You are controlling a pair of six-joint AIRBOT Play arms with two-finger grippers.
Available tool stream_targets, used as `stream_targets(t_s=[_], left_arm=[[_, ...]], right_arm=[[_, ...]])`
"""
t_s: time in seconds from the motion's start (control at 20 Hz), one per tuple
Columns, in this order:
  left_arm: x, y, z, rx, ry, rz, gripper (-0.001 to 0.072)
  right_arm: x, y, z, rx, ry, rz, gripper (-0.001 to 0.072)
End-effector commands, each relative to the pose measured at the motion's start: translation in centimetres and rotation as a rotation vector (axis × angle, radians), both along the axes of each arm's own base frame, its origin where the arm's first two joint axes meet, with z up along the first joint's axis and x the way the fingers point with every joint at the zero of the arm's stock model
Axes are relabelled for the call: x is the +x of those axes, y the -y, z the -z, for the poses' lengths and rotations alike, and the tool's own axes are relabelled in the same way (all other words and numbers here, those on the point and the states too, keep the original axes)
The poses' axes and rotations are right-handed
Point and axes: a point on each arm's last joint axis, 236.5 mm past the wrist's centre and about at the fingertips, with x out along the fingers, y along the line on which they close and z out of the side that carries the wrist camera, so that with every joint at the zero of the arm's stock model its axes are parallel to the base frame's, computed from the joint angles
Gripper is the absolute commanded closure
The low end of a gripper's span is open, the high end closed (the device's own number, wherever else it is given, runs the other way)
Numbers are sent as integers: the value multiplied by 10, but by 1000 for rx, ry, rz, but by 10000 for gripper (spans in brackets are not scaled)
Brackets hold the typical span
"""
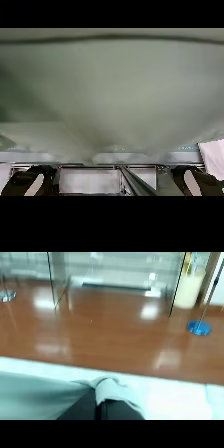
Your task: Fold the shirts.
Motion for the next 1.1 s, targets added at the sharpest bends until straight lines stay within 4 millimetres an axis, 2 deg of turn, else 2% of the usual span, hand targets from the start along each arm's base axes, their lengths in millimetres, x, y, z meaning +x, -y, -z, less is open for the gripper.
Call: stream_targets(t_s=[0.0, 0.05, 0.2, 0.3, 0.45, 0.65, 0.75, 0.85, 0.95, 1.05], left_arm=[[37, -21, 55, 11, -199, -90, 687], [62, -19, 80, 21, -285, -95, 687], [146, -13, 153, 18, -433, -113, 687], [206, 4, 201, -13, -482, -75, 687], [282, 33, 275, -81, -608, -19, 687], [378, 42, 352, -160, -639, -59, 687], [412, 45, 384, -189, -666, -81, 687], [435, 49, 412, -196, -704, -83, 687], [446, 50, 439, -244, -765, -112, 687], [451, 54, 458, -318, -815, -115, 687]], right_arm=[[15, -5, 41, 73, -140, -35, 689], [28, -6, 64, 101, -211, -59, 689], [77, 10, 137, 176, -363, -44, 689], [121, 25, 188, 224, -425, -24, 689], [184, 27, 264, 282, -564, -90, 689], [279, 49, 348, 354, -635, -46, 689], [323, 57, 378, 381, -624, -43, 689], [354, 63, 403, 411, -650, -27, 689], [376, 62, 422, 439, -688, -30, 689], [389, 59, 438, 466, -729, -37, 689]])
